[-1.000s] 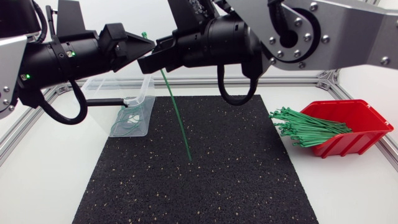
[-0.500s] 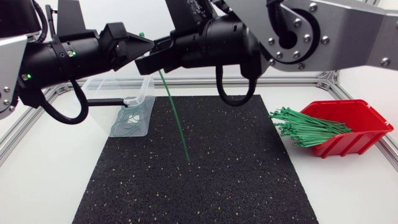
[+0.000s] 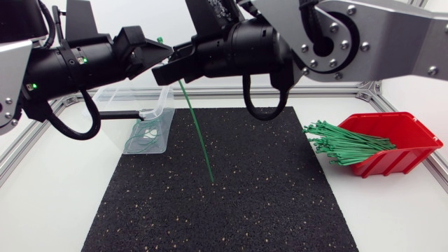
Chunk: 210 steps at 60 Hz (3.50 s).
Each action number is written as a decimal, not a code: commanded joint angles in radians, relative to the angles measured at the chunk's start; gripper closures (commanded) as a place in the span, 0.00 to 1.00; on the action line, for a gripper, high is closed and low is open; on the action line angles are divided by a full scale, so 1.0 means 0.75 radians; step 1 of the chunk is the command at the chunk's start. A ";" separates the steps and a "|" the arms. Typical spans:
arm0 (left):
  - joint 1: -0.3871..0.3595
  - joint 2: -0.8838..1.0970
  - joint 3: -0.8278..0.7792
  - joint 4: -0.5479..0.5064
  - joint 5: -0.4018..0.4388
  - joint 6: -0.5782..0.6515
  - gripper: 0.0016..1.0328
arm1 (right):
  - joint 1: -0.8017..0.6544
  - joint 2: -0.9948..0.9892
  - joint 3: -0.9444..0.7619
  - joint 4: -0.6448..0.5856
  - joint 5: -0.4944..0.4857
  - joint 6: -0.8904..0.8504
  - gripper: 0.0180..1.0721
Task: Take a green cable tie from the red box, thread the tail through the head to close it, then place it in the transparent bin on the left.
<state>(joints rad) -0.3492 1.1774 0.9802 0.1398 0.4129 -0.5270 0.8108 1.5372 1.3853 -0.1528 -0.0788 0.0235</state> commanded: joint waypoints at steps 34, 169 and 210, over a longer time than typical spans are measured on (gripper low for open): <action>0.003 -0.003 -0.002 0.018 -0.004 0.009 0.96 | 0.003 0.010 -0.064 0.011 -0.007 0.032 0.95; 0.196 -0.089 -0.076 -0.397 0.922 0.590 0.97 | -0.222 -0.352 -0.450 -0.273 -0.153 -0.616 0.22; 0.153 -0.150 -0.174 -0.293 0.871 0.872 0.97 | -0.392 -0.168 -0.395 -0.563 -0.380 -0.475 0.17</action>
<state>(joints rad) -0.2150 1.0977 0.8974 -0.1207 1.0924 0.0914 0.5194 1.3602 1.0679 -0.5453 -0.3542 -0.3786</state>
